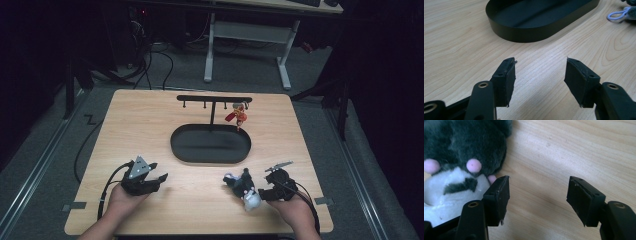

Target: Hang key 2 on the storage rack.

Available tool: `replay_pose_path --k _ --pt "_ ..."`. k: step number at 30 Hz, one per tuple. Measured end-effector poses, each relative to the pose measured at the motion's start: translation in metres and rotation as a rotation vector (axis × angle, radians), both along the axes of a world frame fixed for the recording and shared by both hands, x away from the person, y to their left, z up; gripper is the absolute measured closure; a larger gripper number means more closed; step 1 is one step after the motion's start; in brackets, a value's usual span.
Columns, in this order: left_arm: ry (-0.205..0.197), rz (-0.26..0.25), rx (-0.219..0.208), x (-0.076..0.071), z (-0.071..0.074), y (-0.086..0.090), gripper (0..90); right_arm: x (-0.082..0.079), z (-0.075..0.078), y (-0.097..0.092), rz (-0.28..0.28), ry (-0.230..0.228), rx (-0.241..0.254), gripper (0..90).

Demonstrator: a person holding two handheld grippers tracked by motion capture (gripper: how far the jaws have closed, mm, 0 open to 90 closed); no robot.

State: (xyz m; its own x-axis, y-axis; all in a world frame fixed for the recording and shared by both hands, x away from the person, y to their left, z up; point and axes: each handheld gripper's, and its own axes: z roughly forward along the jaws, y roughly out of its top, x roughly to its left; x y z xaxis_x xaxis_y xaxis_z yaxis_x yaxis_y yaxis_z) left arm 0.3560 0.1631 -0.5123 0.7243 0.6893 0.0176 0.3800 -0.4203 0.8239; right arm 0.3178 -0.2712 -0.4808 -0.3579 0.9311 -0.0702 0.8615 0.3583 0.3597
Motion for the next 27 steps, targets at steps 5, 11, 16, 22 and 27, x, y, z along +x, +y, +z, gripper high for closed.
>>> replay_pose_path --k 5,11,16,22,27 --pt "-0.011 -0.010 0.029 -0.005 0.000 -0.001 41.1 0.000 -0.003 -0.001 0.004 0.043 -0.020 34.9" --pt "-0.007 -0.001 0.030 -0.008 0.001 0.001 40.9 0.003 0.008 -0.005 0.019 0.101 -0.036 34.4" --pt "0.010 -0.009 0.035 -0.006 -0.001 0.001 40.8 0.005 0.019 -0.001 0.025 0.117 -0.049 33.8" --pt "0.003 -0.011 0.040 -0.007 -0.001 0.003 40.5 0.005 0.024 0.006 0.035 0.139 -0.065 33.8" --pt "0.004 -0.015 0.037 -0.006 0.000 0.003 40.5 0.006 0.036 0.014 0.044 0.125 -0.071 33.3"
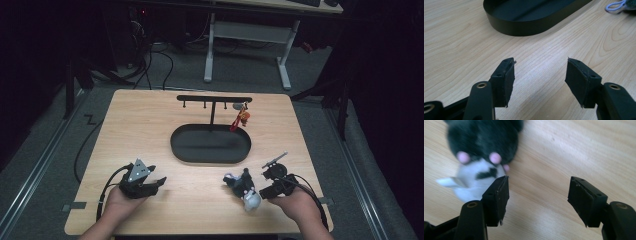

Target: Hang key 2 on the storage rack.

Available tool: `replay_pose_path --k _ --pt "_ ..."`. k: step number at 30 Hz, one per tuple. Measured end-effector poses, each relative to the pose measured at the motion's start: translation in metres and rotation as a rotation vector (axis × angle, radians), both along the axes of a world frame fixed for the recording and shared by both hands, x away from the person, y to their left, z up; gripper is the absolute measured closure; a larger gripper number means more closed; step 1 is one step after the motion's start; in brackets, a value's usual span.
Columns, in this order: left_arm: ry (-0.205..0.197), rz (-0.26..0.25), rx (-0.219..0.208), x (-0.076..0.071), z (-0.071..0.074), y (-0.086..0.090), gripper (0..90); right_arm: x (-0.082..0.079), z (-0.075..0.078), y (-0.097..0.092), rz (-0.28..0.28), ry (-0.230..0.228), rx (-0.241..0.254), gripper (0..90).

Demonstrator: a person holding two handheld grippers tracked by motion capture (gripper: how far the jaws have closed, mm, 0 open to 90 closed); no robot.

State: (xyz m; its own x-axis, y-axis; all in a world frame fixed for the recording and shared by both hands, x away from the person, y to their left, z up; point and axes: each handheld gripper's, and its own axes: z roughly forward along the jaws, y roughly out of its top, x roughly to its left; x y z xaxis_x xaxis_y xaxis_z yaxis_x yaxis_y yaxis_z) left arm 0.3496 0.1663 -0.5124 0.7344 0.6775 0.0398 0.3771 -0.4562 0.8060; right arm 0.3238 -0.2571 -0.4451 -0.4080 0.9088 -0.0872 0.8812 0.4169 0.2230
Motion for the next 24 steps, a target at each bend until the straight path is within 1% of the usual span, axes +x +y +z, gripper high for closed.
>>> replay_pose_path --k 1,2,3,4,5,6,7,8,12,14,16,17,18,19,21,22,23,24 --pt "0.002 -0.002 0.000 0.000 0.000 0.000 40.5 0.000 0.003 0.002 0.001 -0.003 0.010 33.1" --pt "0.002 -0.002 0.000 0.000 0.000 0.000 40.5 0.000 0.003 0.002 0.001 -0.003 0.010 33.1" --pt "-0.002 -0.002 -0.001 0.000 0.000 -0.001 40.5 0.001 0.008 0.008 0.008 -0.014 0.033 31.3" --pt "-0.002 -0.002 -0.001 0.000 0.000 -0.001 40.5 0.001 0.010 0.012 0.014 -0.016 0.045 30.1" --pt "0.003 -0.005 -0.001 0.001 0.000 -0.002 40.5 0.001 0.012 0.015 0.022 -0.017 0.049 28.0" --pt "0.003 -0.005 -0.001 0.001 0.000 -0.002 40.5 0.001 0.012 0.015 0.022 -0.017 0.049 28.0" --pt "0.004 -0.007 0.001 0.001 -0.001 -0.002 40.5 0.002 0.013 0.023 0.019 -0.019 0.062 26.2" --pt "0.004 -0.009 0.003 0.001 -0.001 -0.002 40.5 0.003 0.013 0.026 0.023 -0.010 0.069 25.1" --pt "0.006 -0.012 0.001 0.001 0.000 -0.002 40.5 0.005 0.009 0.039 0.038 0.022 0.082 22.4" --pt "0.008 -0.012 0.000 0.002 -0.001 -0.002 40.6 0.006 0.005 0.044 0.067 0.031 0.076 21.9" --pt "0.009 -0.014 0.003 0.002 0.000 -0.002 40.6 0.007 0.002 0.048 0.081 0.041 0.063 21.8" --pt "0.009 -0.014 0.003 0.002 0.000 -0.002 40.6 0.007 0.002 0.048 0.081 0.041 0.063 21.8" --pt "0.007 -0.014 0.003 0.002 0.000 -0.002 40.6 0.009 -0.002 0.050 0.079 0.052 0.059 22.2" --pt "0.007 -0.013 0.001 0.002 0.000 -0.002 40.6 0.009 -0.005 0.051 0.066 0.063 0.061 22.5" --pt "0.006 -0.013 -0.002 0.002 0.000 -0.001 40.6 0.010 -0.012 0.050 0.083 0.082 0.065 23.1" --pt "0.007 -0.014 -0.002 0.002 0.000 -0.001 40.5 0.008 -0.016 0.052 0.061 0.098 0.066 23.2" --pt "0.007 -0.015 -0.002 0.002 0.000 -0.001 40.6 0.008 -0.020 0.053 0.068 0.105 0.057 23.4" --pt "0.006 -0.015 -0.002 0.002 0.000 -0.001 40.5 0.006 -0.022 0.055 0.038 0.126 0.055 23.5"
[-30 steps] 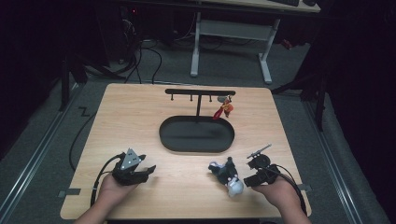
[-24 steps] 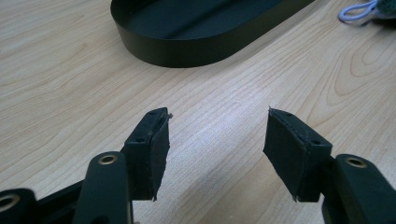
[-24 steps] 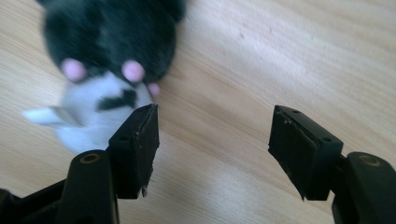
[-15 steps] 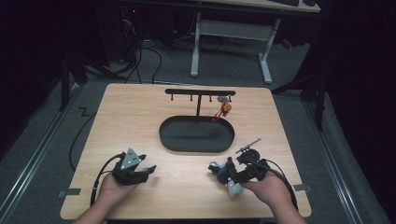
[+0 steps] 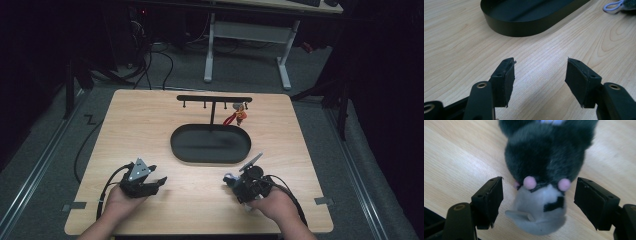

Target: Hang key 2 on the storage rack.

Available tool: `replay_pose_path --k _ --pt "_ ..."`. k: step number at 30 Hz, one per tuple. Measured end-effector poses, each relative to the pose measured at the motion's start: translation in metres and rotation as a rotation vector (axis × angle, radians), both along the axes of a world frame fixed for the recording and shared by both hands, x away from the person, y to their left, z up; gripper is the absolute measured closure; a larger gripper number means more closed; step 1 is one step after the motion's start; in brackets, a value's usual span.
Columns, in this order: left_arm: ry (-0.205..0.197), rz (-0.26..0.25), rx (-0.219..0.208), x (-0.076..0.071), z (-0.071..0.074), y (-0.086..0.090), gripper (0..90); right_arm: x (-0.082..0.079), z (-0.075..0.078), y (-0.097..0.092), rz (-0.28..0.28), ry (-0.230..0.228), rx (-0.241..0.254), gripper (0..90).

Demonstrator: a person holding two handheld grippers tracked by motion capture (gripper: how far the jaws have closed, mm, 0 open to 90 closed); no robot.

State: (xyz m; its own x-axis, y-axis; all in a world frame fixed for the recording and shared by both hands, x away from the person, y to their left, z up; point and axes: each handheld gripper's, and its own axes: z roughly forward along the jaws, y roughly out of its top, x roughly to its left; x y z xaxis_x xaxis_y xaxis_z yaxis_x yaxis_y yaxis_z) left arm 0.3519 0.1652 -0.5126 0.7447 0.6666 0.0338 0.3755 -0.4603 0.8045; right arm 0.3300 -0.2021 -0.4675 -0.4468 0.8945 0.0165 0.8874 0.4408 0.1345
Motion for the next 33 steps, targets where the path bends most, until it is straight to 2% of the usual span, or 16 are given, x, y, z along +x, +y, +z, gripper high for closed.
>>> replay_pose_path --k 1,2,6,7,9,18,23,27,33 --pt "0.000 0.000 0.000 0.000 0.000 0.000 40.6 0.000 0.000 0.000 0.000 0.000 0.000 23.5" --pt "0.000 -0.001 0.001 0.000 0.000 0.000 40.6 0.001 -0.004 -0.002 0.043 -0.010 -0.001 23.7" --pt "0.002 -0.006 0.005 0.000 0.000 -0.001 40.5 0.001 -0.013 -0.002 0.035 0.003 -0.008 25.0" --pt "0.003 -0.007 0.006 0.000 0.000 -0.001 40.5 0.002 -0.016 -0.004 0.037 0.011 -0.009 28.9" --pt "0.004 -0.008 0.006 0.000 0.000 -0.001 40.5 0.002 -0.019 -0.004 0.042 0.012 -0.013 31.3" --pt "0.005 -0.011 0.009 0.000 -0.001 -0.001 40.5 0.002 -0.022 -0.004 0.058 0.007 -0.019 43.8" --pt "0.005 -0.010 0.007 0.000 0.000 -0.001 40.5 0.003 -0.007 -0.003 0.076 -0.008 -0.018 47.0" --pt "0.006 -0.012 0.007 0.000 0.000 -0.001 40.5 0.004 0.004 -0.002 0.063 -0.016 -0.019 47.1" --pt "0.007 -0.013 0.007 0.000 0.000 -0.001 40.5 0.005 0.012 -0.002 0.078 -0.020 -0.013 47.1"
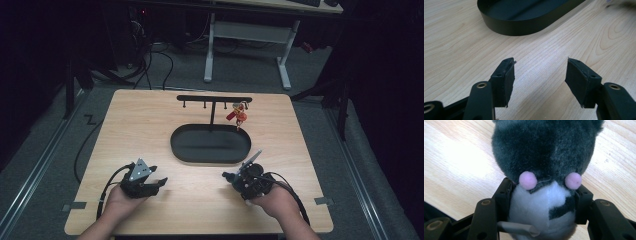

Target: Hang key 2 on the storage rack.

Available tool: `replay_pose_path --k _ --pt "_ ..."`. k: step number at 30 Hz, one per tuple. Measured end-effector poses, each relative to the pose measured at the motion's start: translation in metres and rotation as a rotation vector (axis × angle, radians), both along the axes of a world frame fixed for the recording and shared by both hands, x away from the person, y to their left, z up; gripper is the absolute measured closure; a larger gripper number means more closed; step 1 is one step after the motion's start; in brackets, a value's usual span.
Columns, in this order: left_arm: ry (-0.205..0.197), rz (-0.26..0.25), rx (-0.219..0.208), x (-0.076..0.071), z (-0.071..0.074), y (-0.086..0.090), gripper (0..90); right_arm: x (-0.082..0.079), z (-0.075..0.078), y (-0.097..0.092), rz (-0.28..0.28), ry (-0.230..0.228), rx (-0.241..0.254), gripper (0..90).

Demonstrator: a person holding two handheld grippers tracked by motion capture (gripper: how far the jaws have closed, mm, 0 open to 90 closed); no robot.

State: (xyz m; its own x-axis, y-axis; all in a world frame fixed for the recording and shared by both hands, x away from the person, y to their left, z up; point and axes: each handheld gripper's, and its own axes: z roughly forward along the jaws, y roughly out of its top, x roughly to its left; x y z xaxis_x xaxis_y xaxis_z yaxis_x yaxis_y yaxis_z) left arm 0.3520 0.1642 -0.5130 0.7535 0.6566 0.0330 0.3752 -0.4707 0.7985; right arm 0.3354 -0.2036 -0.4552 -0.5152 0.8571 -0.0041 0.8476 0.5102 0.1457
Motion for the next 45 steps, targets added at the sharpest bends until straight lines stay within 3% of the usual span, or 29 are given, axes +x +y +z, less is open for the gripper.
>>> replay_pose_path --k 11,15,28,38,45 --pt "0.002 -0.003 0.000 0.000 0.000 0.000 40.4 0.003 0.016 0.004 -0.001 -0.010 0.013 47.0" --pt "0.005 -0.005 0.001 0.000 0.000 0.000 40.4 0.006 0.022 0.002 -0.006 -0.005 0.046 47.0" --pt "0.008 -0.008 0.005 0.000 -0.001 0.000 40.0 0.023 0.054 0.006 0.009 -0.007 0.038 46.9" --pt "0.012 0.000 0.003 -0.001 -0.001 0.004 40.0 0.035 0.075 0.006 -0.011 0.022 0.041 46.9" --pt "0.013 0.000 0.003 0.000 -0.002 0.005 39.9 0.046 0.092 0.008 0.003 0.011 0.040 47.0"
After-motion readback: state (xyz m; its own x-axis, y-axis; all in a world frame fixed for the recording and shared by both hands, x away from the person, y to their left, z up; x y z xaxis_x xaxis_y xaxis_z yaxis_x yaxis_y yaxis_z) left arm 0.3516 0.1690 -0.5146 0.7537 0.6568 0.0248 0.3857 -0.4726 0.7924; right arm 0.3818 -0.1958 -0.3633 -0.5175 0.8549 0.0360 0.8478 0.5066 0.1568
